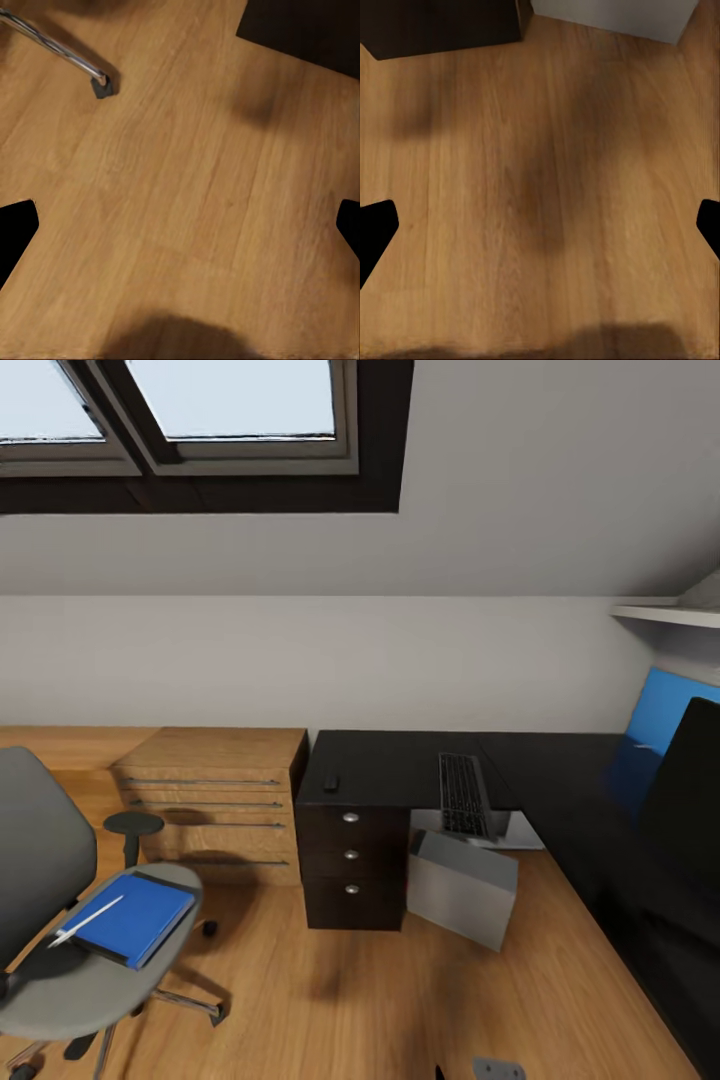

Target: In the bedroom, organize the workspace by keeping the computer under the desk, ensuring the monitor is on the desk, placing the keyboard on the desk next to the monitor, placing the mouse on the desk next to the keyboard, moving the folder from the swivel chair onto the desk next to the mouse, stacking the notebook on top of the folder with the pen on top of the notebook, and positioning the swivel chair next to the desk.

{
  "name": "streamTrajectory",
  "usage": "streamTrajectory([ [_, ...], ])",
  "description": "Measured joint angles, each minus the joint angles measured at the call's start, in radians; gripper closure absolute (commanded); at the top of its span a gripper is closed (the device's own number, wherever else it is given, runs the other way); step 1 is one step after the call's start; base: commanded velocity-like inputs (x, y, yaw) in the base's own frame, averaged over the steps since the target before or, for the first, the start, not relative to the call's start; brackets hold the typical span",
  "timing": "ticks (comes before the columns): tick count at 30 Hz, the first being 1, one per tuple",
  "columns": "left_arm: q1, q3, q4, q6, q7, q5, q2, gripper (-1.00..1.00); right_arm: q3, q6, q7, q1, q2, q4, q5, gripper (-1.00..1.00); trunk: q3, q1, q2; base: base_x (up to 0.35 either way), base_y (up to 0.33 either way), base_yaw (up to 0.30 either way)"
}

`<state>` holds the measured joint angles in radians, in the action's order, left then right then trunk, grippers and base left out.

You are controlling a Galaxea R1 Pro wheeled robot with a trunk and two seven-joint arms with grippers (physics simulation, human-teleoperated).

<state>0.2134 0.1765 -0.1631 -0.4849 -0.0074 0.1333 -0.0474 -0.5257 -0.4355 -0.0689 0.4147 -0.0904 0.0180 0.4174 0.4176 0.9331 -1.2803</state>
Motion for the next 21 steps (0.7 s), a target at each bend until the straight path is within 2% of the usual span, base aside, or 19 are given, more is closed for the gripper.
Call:
streamTrajectory([
  [7, 0.000, 0.000, 0.000, 0.000, 0.000, 0.000, 0.000, -1.00, 0.000, 0.000, 0.001, 0.000, 0.001, 0.000, 0.001, -1.00, 0.000, 0.000, 0.000, -0.316, -0.085, 0.000],
  [21, 0.000, 0.000, 0.000, 0.000, 0.000, 0.001, 0.000, -1.00, 0.001, 0.000, 0.001, -0.001, 0.003, -0.001, 0.003, -1.00, 0.000, 0.000, 0.000, -0.316, -0.008, 0.000],
])
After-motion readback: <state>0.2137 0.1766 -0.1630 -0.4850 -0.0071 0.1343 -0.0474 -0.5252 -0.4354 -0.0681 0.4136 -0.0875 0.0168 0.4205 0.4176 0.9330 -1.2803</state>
